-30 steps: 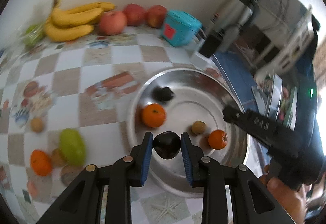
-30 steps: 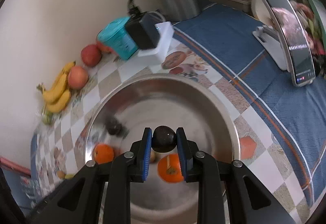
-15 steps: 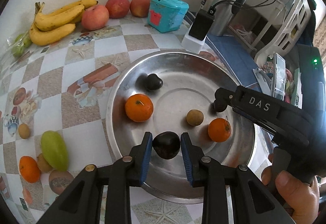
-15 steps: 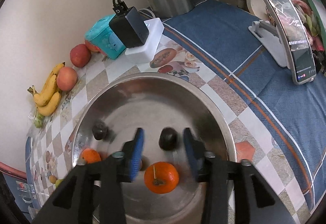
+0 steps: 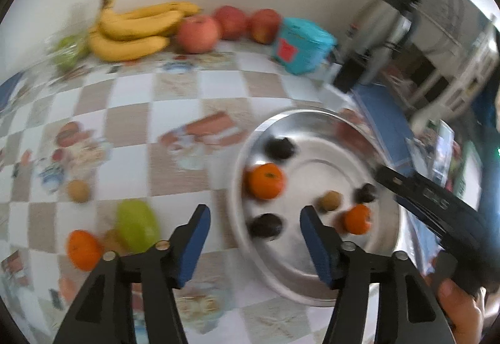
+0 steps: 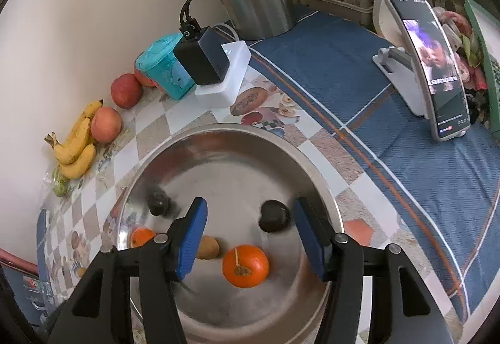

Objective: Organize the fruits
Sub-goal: 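Open the left tool over the tray while the right tool releases its plum, then withdraw both tools from the tray back toward the fruit pile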

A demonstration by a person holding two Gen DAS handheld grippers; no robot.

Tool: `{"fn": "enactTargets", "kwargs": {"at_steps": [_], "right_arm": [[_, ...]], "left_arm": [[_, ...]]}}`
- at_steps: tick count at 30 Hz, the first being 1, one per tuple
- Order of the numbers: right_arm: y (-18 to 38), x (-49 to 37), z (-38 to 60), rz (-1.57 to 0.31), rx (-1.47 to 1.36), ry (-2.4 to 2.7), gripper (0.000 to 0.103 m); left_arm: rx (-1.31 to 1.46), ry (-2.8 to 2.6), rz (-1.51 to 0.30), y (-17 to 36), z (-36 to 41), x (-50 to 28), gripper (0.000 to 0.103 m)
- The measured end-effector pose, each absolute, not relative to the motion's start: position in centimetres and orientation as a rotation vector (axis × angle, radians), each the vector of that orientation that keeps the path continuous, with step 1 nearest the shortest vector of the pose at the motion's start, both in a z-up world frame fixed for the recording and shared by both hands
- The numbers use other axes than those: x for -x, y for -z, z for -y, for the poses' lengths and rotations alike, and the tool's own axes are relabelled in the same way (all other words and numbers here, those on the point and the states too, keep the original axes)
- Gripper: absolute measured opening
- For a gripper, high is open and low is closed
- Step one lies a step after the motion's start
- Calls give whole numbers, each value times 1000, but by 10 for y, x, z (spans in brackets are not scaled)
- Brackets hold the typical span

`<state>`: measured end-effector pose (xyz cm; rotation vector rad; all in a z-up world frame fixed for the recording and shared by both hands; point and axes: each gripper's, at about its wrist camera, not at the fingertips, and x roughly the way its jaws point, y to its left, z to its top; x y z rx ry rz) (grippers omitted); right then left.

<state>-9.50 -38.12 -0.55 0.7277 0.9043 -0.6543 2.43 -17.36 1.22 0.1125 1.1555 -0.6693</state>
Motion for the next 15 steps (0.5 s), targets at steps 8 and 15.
{"fn": "enactTargets", "kwargs": {"at_steps": [8, 15], "right_arm": [[3, 96, 370, -951, -700, 652, 66], [-1, 82, 345, -989, -649, 575, 76]], "left_arm": [[-93, 444, -1220, -7, 129, -53, 83], [-51, 287, -1244, 0, 91, -72, 103]]}}
